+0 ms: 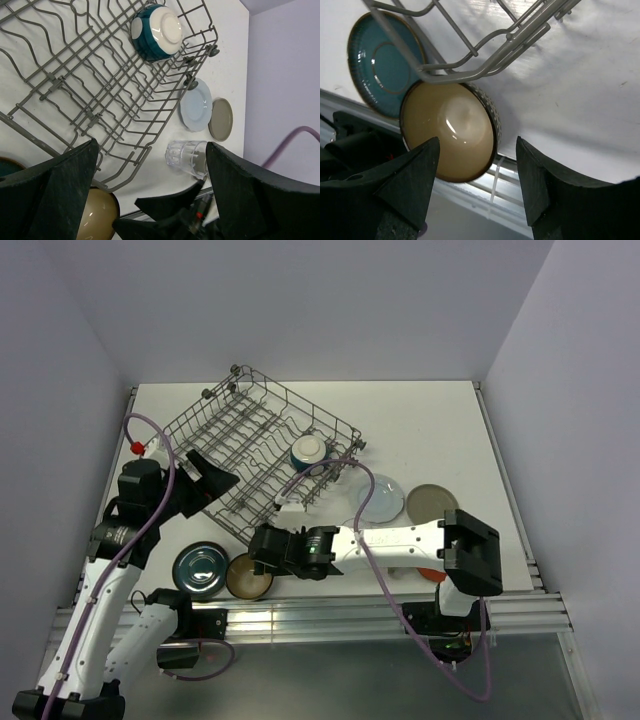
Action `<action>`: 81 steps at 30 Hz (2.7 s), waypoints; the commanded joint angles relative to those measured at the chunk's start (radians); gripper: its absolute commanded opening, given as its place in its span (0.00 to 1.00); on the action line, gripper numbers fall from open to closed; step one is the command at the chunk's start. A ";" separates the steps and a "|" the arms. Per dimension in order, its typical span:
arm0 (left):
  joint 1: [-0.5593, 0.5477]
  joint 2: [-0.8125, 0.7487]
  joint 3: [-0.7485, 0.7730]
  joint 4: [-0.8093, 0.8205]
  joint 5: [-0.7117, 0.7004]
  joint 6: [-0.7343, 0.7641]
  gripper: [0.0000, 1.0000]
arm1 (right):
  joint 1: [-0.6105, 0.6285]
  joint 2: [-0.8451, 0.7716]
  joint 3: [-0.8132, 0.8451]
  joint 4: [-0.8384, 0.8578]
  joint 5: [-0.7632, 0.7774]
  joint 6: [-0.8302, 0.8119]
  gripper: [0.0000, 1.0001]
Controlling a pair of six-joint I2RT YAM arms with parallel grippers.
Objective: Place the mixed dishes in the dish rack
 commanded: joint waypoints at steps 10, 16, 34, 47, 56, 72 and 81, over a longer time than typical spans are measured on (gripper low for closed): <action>0.000 -0.045 -0.004 -0.019 0.035 -0.006 0.94 | 0.022 0.144 -0.024 0.104 0.003 0.100 0.63; 0.000 -0.051 0.004 -0.031 0.033 0.000 0.94 | 0.039 0.181 -0.022 0.117 -0.006 0.101 0.43; 0.000 -0.016 0.018 0.110 0.312 -0.016 0.93 | 0.240 -0.163 -0.152 -0.084 0.150 0.167 0.00; -0.165 0.089 -0.065 0.554 0.610 -0.296 0.97 | -0.048 -0.908 -0.377 0.121 -0.086 -0.224 0.00; -0.371 0.185 -0.106 0.975 0.570 -0.556 0.99 | -0.354 -0.971 -0.280 0.141 -0.405 -0.347 0.00; -0.480 0.208 -0.156 1.081 0.533 -0.631 0.99 | -0.492 -0.951 -0.318 0.223 -0.542 -0.341 0.00; -0.489 0.181 -0.159 1.044 0.526 -0.621 0.99 | -0.576 -0.951 -0.312 0.209 -0.592 -0.367 0.00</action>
